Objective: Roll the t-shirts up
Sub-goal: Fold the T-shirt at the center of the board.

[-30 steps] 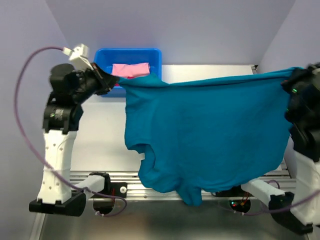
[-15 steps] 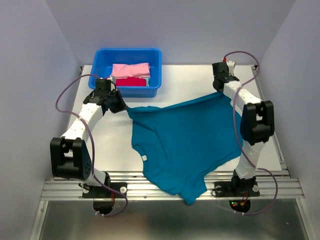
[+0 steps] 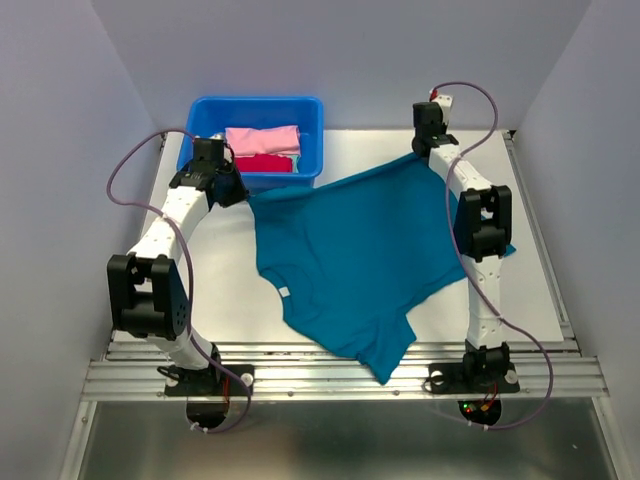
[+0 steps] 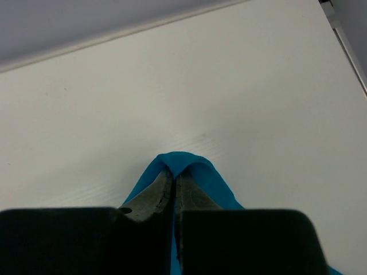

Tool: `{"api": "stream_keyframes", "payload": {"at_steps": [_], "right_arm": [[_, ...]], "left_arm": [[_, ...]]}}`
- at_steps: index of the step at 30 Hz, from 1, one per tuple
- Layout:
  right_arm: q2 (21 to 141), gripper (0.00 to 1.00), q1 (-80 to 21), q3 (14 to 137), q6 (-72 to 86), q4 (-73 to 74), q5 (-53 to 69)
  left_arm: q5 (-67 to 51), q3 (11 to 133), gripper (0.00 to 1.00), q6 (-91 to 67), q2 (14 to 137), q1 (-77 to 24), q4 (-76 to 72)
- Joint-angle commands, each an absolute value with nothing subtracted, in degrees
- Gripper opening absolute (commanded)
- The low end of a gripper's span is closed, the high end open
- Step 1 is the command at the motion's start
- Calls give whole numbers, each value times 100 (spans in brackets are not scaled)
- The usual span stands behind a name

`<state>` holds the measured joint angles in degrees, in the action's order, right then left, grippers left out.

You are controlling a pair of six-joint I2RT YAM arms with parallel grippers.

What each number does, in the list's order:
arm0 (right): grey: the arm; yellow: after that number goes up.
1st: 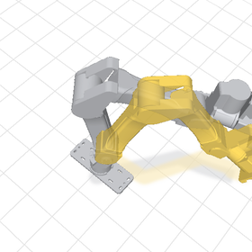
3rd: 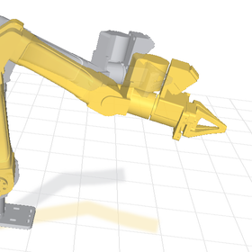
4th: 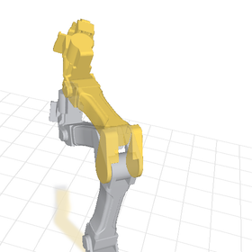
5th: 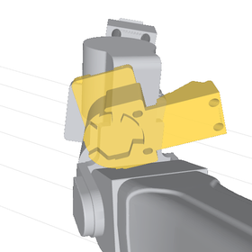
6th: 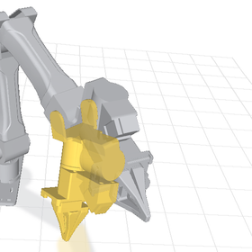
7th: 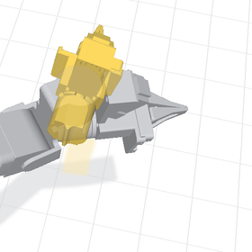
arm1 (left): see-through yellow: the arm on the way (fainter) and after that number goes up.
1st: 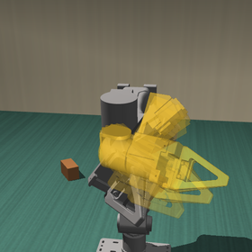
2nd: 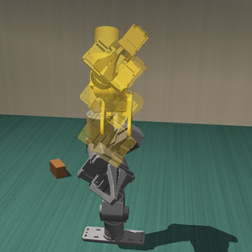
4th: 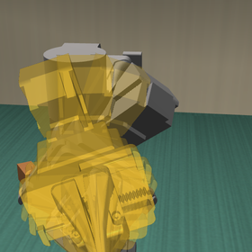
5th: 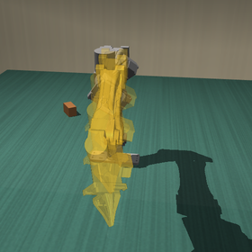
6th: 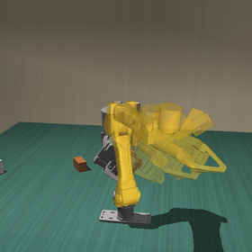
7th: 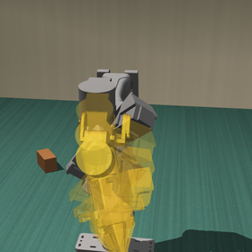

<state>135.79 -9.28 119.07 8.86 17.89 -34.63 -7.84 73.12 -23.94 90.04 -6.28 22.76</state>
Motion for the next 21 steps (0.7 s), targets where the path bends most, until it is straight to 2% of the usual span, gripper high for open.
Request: {"api": "stream_keyframes", "payload": {"at_steps": [1,11,21], "right_arm": [[13807,1,-809,12524,1229,1573,-3035],[13676,1,-528,12288,2424,1635,-1645],[13641,1,-360,12348,2865,2038,-1020]], "left_arm": [[-519,7857,0,-2224,9105,-589,2426],[-844,7647,0,-2188,8754,-676,2496],[-651,7076,0,-2671,8499,-1317,2347]]}}
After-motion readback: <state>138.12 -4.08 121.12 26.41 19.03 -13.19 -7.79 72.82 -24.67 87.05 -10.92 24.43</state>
